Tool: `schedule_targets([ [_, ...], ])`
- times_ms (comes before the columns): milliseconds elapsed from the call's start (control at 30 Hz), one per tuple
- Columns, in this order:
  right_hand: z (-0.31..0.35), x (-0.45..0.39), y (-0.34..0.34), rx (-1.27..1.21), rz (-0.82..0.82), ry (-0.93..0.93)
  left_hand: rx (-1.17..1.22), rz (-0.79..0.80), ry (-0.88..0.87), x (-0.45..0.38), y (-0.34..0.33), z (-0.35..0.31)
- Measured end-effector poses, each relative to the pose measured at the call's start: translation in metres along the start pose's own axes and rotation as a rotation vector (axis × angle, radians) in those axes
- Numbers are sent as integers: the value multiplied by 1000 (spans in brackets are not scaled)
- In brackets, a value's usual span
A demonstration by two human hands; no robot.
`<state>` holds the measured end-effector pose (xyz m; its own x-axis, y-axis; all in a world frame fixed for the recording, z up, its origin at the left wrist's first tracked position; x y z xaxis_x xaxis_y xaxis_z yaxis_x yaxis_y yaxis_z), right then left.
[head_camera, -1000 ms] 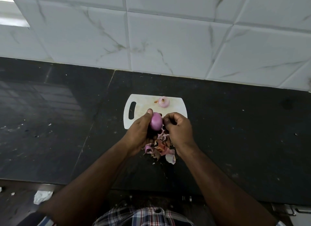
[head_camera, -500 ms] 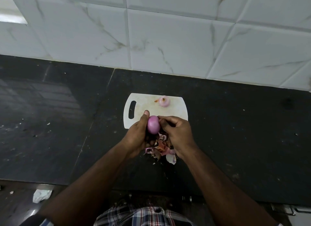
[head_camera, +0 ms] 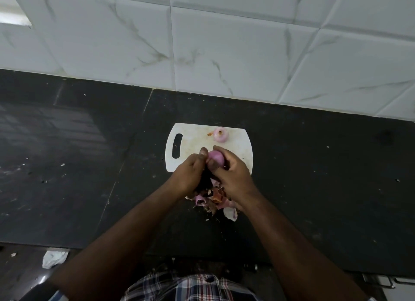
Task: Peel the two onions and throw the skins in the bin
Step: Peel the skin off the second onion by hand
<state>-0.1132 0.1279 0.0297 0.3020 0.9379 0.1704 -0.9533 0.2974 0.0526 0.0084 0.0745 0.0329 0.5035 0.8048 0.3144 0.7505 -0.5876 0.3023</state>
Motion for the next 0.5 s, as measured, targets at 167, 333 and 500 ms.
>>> schedule_targets([
  [167, 4, -11, 5, -112, -60, -32, -416, -114, -218, -5, 11, -15],
  [333, 8, -12, -6, -313, -108, -201, 29, -9, -242, -4, 13, -22],
  [500, 11, -13, -9, -345, -192, -274, 447, -44, -109, -8, 28, -14],
])
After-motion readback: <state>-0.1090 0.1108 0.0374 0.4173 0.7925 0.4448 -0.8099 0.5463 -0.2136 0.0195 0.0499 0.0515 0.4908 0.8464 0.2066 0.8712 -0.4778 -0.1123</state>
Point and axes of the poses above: each hand's wrist, its own x-axis away from the middle knuckle, its own y-axis out of the back of the hand, z = x × y, the point moved 4 cm from there along -x, towards the middle knuckle, and after that the axes turned 5 degrees about -x, right-handed, at the moved point
